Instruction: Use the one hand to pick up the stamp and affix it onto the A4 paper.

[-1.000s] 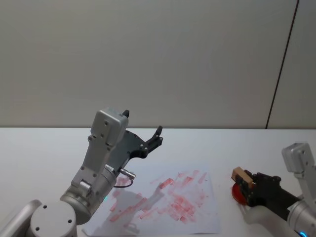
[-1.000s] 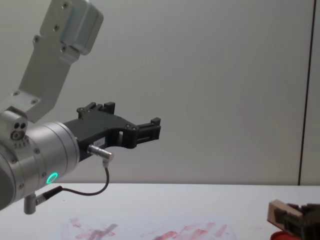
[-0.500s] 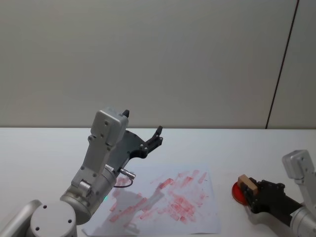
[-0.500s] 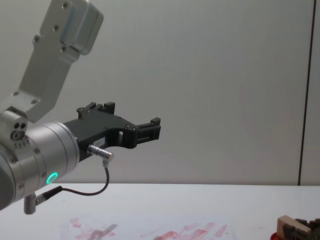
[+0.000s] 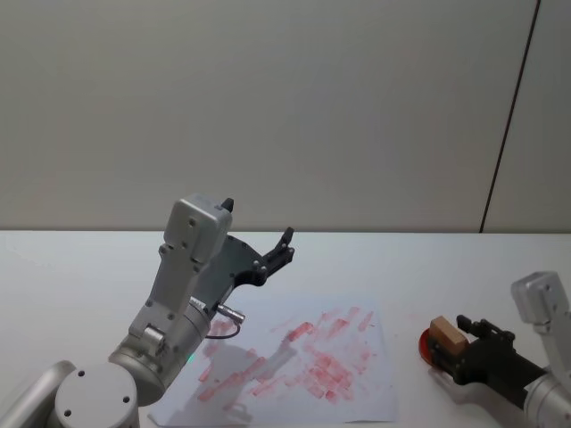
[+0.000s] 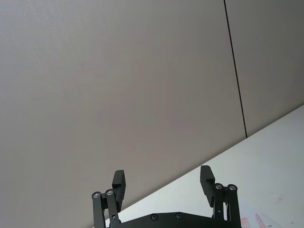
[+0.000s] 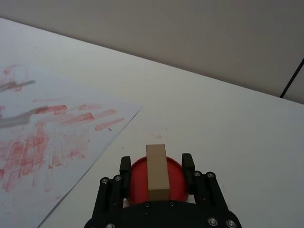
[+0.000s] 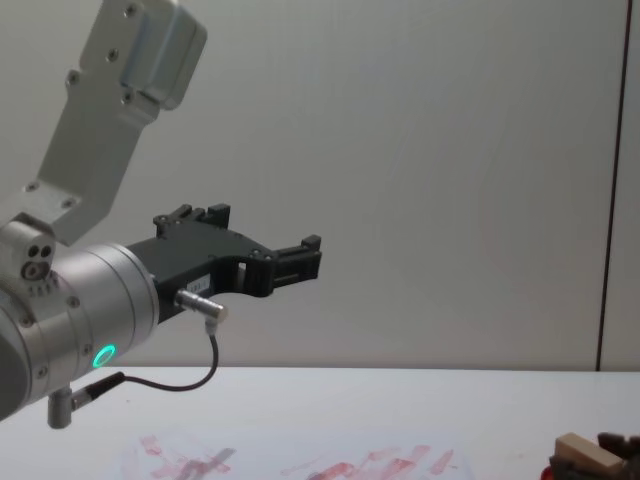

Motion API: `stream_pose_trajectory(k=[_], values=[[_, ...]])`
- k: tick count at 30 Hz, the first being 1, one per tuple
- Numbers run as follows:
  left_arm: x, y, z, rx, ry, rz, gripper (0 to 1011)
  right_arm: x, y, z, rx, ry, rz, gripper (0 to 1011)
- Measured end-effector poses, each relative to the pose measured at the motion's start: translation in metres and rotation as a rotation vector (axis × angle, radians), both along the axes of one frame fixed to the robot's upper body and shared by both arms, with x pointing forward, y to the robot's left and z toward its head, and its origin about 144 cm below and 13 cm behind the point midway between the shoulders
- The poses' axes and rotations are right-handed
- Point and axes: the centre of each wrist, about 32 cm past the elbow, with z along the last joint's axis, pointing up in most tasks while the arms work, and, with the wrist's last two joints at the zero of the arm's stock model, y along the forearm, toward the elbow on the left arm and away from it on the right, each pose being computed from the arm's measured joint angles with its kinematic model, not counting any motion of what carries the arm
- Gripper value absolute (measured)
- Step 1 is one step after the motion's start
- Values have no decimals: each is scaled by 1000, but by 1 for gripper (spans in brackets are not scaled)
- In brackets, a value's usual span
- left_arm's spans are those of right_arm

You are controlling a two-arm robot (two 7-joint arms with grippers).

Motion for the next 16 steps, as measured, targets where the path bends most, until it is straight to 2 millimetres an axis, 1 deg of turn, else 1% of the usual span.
stream_pose_trajectory(k=[2,4,5,14,16], values=[[0,0,0,0,0,0,1002,-1,1,2,13,-12,1,668],[0,0,0,0,0,0,1002,-1,2,5,28,-29,1,707],[0,0,0,0,0,0,1002,-1,2,5,28,-29,1,764],[0,0,0,0,0,0,1003,-8,8,21,94,-112,6,1001],[0,0,0,0,0,0,1002,-8,9,23,102,-121,6,1001]])
